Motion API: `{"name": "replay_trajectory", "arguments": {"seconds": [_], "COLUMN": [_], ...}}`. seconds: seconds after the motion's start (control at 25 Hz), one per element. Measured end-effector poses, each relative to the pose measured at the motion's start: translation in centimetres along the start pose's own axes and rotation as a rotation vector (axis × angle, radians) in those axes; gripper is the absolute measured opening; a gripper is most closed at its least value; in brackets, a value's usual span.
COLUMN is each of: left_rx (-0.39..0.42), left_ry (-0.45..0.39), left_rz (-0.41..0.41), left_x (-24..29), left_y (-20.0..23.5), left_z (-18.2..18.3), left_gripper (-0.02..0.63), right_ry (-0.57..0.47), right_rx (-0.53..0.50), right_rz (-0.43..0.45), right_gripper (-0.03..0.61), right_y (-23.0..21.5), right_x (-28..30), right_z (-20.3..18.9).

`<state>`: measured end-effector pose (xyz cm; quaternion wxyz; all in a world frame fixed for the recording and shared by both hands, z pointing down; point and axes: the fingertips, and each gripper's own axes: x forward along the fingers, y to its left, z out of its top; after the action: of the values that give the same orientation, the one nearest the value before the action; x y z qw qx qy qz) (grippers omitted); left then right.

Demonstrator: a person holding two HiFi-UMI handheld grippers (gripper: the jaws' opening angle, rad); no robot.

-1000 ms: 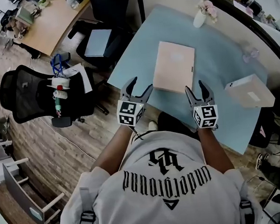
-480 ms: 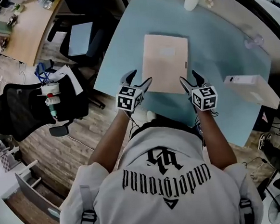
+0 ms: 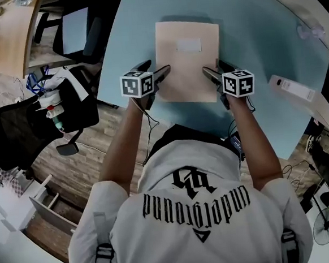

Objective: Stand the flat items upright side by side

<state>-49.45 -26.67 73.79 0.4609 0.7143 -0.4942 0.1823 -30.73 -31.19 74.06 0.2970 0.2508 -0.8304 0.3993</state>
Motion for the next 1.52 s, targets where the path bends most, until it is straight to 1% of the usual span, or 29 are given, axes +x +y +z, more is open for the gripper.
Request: {"name": "replay_trajectory", "arguments": {"seconds": [0.12,0.16,0.24,0.48,0.56,0.72,0.84,1.0,1.08,1.28,1.52], "left_rx": [-0.036,-0.04,-0.039,-0.035,-0.026,0.032,0.088,0.163,0.195,0.277,0.387], "left_ry": [0.038,0.046,0.056,0.051,0.045,0.014,-0.022,-0.107,-0.15,-0.25,-0.355], "left_rz": [-0.048,-0.053,-0.049,-0.042,-0.034,-0.013,0.02,0.062,0.084,0.146,0.188], "left_x": [1.6,2.0,2.3,2.2,1.8,-0.2,-2.7,-5.7,-7.7,-13.1,-17.6], "left_y": [-0.5,-0.6,-0.5,-0.7,-0.9,-1.9,-3.1,-4.6,-5.3,-8.0,-11.5], "left_z": [-0.4,-0.5,-0.7,-0.5,-0.3,0.4,0.5,1.7,1.8,0.1,-1.5], "left_gripper": [0.37,0.358,0.357,0.351,0.348,0.348,0.35,0.351,0.351,0.351,0.351], "right_ry": [0.022,0.029,0.039,0.044,0.038,0.011,-0.004,-0.063,-0.097,-0.19,-0.317], "right_rx": [0.036,0.042,0.049,0.054,0.049,-0.008,-0.078,-0.201,-0.244,-0.324,-0.453], "right_rz": [0.023,0.028,0.035,0.038,0.027,0.004,-0.018,-0.066,-0.081,-0.128,-0.256], "right_gripper": [0.353,0.356,0.354,0.347,0.342,0.337,0.335,0.33,0.327,0.319,0.311], "right_y": [-0.6,-0.7,-0.8,-0.8,-0.4,1.3,3.3,5.6,7.2,11.4,15.0], "right_x": [0.8,0.9,1.1,1.0,0.7,-0.8,-2.5,-4.7,-5.9,-9.5,-14.1], "right_z": [-0.2,-0.3,-0.4,-0.3,-0.2,0.5,0.4,1.8,2.0,0.6,-0.9]}}
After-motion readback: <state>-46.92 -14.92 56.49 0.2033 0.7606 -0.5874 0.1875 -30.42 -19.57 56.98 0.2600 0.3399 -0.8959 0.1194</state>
